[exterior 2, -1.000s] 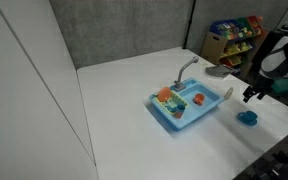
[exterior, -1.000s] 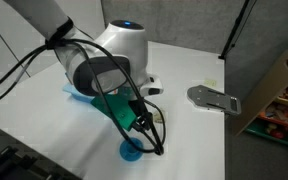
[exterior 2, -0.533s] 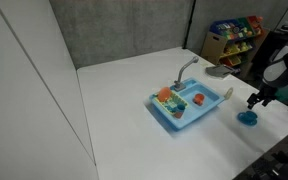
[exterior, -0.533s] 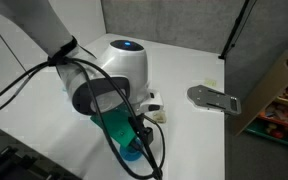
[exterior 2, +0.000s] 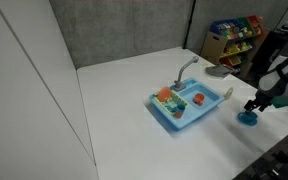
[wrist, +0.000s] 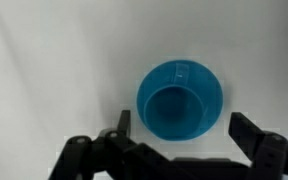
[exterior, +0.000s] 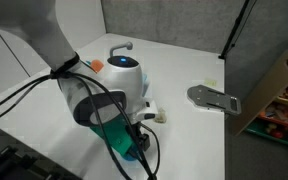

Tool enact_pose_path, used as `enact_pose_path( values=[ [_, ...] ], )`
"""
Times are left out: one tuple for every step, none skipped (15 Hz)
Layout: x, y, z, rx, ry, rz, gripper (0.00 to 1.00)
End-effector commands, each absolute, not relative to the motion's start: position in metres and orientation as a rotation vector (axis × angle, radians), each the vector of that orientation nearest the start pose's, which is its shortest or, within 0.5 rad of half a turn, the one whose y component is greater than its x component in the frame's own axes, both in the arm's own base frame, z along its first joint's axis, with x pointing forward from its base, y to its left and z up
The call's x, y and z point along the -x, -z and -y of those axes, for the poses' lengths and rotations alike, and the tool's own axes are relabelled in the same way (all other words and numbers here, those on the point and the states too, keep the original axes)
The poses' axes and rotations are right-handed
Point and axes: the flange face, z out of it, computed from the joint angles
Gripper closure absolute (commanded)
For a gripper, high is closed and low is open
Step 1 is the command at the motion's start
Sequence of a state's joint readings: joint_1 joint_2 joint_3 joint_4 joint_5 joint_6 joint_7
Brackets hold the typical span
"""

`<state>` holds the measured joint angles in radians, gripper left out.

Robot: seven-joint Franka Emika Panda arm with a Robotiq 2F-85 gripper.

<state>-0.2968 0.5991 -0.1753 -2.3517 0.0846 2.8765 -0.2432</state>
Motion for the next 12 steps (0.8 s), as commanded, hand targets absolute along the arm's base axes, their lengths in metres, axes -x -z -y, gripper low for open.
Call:
enact_pose_path(
  values=[
    [-0.429,-0.067,0.234,3.172,-0.098,-0.431,0.0],
    [-0.43,-0.064,0.234,3.173,-0.096,-0.428,0.0],
    [-0.431,-0.062,0.234,3.177,-0.091,-0.425,0.0],
    [-0.432,-0.059,0.234,3.178,-0.092,-0.421,0.0],
    [-0.433,-0.056,0.235,3.181,-0.091,-0.417,0.0],
    [-0.434,-0.054,0.235,3.182,-0.094,-0.415,0.0],
    [-0.435,-0.052,0.236,3.184,-0.093,-0.413,0.0],
    [-0.436,-0.051,0.237,3.184,-0.094,-0.413,0.0],
    [-0.437,-0.049,0.238,3.185,-0.093,-0.412,0.0],
    [-0.438,-0.048,0.238,3.186,-0.094,-0.409,0.25],
    [-0.438,-0.048,0.238,3.187,-0.094,-0.407,0.27],
    [-0.438,-0.049,0.239,3.189,-0.094,-0.406,0.34]
  ],
)
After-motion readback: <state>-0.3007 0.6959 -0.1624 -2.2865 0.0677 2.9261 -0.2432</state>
